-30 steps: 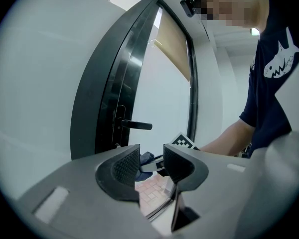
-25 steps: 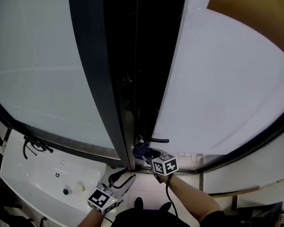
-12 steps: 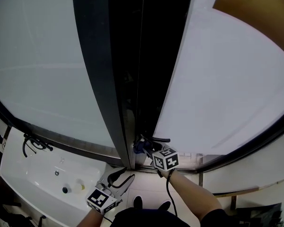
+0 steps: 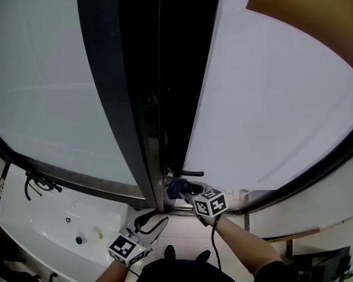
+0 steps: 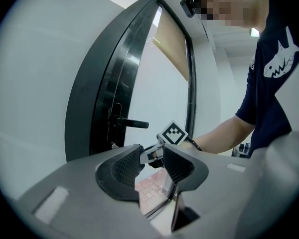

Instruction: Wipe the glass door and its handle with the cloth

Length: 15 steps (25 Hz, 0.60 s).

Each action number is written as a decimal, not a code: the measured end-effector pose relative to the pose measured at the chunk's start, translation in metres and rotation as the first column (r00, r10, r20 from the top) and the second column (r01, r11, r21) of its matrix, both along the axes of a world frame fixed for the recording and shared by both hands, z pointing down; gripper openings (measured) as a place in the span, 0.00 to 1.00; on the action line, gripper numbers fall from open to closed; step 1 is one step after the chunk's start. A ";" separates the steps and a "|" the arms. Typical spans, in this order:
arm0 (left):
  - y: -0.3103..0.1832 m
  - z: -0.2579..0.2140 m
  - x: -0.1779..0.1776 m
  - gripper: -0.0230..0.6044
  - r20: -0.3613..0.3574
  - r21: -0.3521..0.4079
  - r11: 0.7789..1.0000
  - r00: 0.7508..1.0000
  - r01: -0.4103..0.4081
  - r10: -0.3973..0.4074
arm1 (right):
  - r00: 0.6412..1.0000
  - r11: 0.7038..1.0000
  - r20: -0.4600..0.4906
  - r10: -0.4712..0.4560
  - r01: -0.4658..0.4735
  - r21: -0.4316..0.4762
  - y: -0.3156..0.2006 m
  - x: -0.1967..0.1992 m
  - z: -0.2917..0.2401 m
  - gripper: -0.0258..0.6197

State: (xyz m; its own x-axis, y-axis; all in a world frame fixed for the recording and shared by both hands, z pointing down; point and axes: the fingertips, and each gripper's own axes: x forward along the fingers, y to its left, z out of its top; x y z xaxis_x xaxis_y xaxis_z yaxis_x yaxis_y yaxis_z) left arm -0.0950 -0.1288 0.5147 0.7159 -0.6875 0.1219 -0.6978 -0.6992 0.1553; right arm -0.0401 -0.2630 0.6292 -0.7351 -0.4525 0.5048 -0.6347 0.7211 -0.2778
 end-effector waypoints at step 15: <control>0.006 0.005 -0.015 0.26 0.022 -0.005 0.999 0.999 0.038 -0.037 | 0.989 0.997 -0.125 -0.083 0.081 -0.022 -0.027 -0.052 0.022 0.26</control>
State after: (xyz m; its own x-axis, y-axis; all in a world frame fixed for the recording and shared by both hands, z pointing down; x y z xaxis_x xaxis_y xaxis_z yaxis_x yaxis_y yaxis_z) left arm -0.1104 -0.1226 0.5193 0.6868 -0.7131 0.1409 -0.7268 -0.6718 0.1429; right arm -0.0922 -0.2896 0.6511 -0.6994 -0.3840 0.6028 -0.6046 0.7677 -0.2124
